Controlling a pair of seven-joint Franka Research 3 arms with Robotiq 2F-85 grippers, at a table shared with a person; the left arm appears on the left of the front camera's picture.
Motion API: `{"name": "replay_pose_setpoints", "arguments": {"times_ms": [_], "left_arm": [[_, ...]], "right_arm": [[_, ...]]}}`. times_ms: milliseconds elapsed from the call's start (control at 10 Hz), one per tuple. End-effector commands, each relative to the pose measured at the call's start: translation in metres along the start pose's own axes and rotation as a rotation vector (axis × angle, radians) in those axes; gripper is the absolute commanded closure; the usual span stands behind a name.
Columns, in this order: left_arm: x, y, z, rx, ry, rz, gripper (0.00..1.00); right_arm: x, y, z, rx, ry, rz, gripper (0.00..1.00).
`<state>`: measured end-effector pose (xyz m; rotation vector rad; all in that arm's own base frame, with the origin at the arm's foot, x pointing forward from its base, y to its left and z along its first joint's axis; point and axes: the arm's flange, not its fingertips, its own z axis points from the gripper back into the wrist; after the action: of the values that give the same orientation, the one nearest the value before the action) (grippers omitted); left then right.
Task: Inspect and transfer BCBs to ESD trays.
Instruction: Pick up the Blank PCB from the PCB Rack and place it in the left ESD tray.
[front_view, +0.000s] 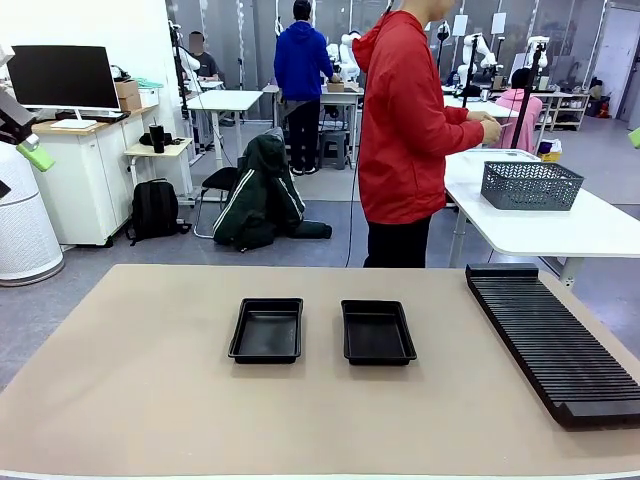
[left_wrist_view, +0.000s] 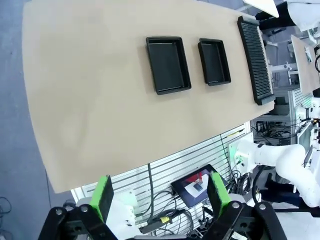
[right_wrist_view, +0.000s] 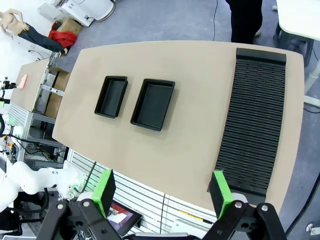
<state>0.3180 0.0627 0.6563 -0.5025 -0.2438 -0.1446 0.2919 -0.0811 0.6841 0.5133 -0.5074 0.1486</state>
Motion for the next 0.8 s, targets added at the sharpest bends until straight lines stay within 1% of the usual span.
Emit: {"name": "replay_pose_setpoints", "arguments": {"times_ms": [0, 200, 500, 700], "left_arm": [[-0.006, 0.0, 0.014, 0.036, -0.016, -0.009, 0.0], [-0.009, -0.005, 0.029, 0.074, -0.091, -0.018, 0.0], [-0.005, -0.015, 0.045, 0.098, -0.125, -0.064, 0.0], [-0.001, -0.014, 0.048, 0.089, -0.12, -0.069, 0.0]], "right_arm": [[0.001, 0.001, -0.001, 0.011, 0.003, 0.005, 0.0], [0.001, 0.001, -0.001, 0.011, 0.003, 0.005, 0.0], [0.001, 0.001, -0.001, 0.011, 0.003, 0.005, 0.0], [0.001, 0.001, -0.001, 0.011, 0.003, 0.005, 0.0]]}}
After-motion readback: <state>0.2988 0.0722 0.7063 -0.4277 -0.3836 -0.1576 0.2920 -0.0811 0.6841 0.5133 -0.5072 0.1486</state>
